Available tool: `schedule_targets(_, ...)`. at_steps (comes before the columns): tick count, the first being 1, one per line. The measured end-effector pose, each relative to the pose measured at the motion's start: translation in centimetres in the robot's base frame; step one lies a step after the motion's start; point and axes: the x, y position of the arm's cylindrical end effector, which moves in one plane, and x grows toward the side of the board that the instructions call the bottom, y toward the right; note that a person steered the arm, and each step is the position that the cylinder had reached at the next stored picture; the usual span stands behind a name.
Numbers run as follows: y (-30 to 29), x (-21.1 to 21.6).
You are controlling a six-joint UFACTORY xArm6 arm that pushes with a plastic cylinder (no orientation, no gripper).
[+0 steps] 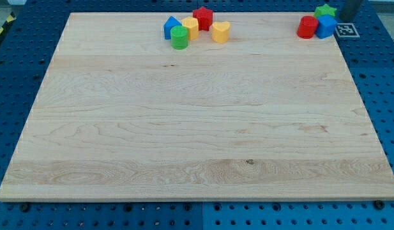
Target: Nudge the green star left a bit
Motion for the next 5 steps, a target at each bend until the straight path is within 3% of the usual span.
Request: schedule_targets(5,-7.0,-0.6)
